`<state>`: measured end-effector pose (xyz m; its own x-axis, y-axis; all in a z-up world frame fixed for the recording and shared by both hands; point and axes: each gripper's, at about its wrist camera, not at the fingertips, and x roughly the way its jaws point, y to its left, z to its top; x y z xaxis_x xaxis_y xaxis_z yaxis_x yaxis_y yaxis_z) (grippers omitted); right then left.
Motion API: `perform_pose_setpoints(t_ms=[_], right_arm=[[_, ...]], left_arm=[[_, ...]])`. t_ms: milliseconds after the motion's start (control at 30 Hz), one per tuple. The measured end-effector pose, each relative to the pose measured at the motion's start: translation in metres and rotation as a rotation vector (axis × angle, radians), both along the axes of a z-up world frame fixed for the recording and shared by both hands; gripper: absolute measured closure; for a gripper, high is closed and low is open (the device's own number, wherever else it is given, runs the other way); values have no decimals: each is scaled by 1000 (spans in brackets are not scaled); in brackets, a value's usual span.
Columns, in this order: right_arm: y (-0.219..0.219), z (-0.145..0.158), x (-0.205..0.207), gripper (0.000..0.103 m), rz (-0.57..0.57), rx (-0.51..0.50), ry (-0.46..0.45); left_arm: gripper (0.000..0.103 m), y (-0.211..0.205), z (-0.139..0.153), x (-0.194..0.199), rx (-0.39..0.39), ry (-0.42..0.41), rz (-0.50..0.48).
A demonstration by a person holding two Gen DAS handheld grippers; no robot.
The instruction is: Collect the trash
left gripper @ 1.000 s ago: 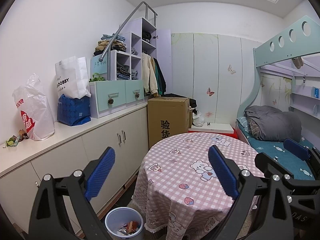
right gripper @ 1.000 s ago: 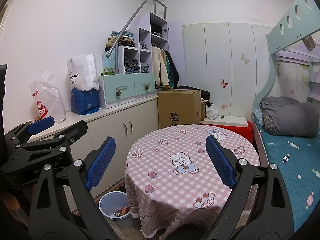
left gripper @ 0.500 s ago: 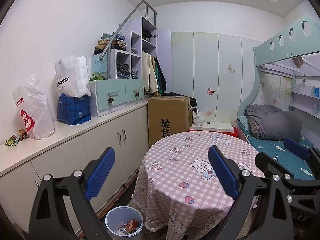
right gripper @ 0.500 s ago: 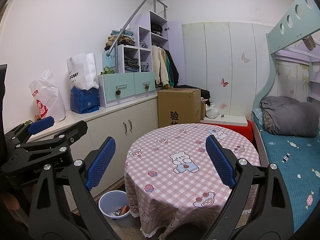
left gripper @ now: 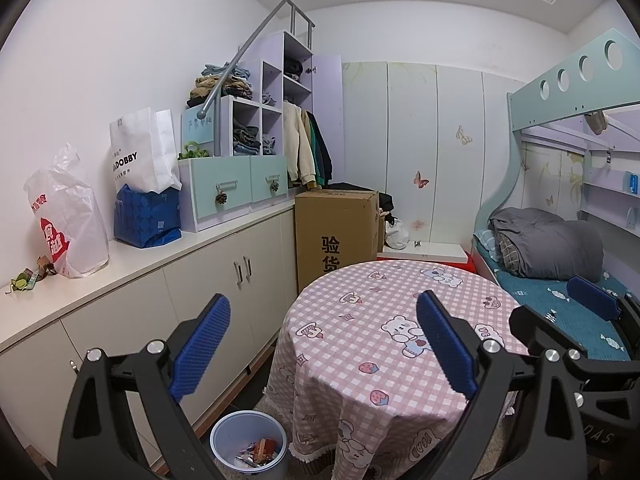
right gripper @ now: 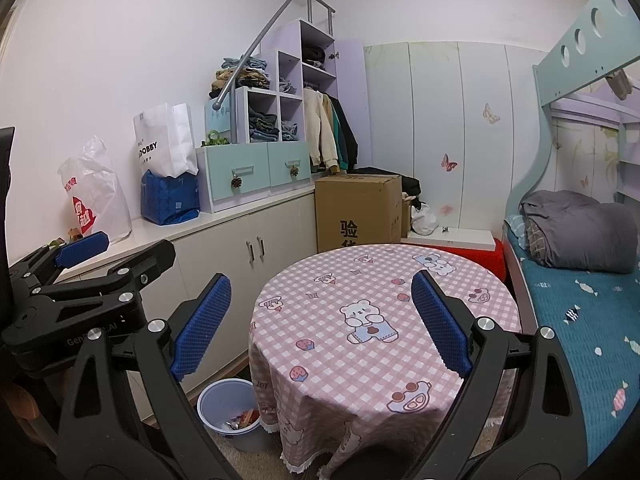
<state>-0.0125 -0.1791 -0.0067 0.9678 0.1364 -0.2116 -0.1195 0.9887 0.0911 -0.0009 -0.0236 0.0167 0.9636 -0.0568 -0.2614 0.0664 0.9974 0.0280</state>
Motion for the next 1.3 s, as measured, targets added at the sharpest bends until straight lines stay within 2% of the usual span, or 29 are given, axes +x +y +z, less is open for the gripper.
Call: perform_pose_setpoints(t_ms=[700,1300], right_arm=[[1,-3,1,13,1,-1,4],[-1,-7,1,13,-3,-6,12]], left_arm=[[10,1,-1,0,1,3,0],[10,4,-12,4,7,17,-7]])
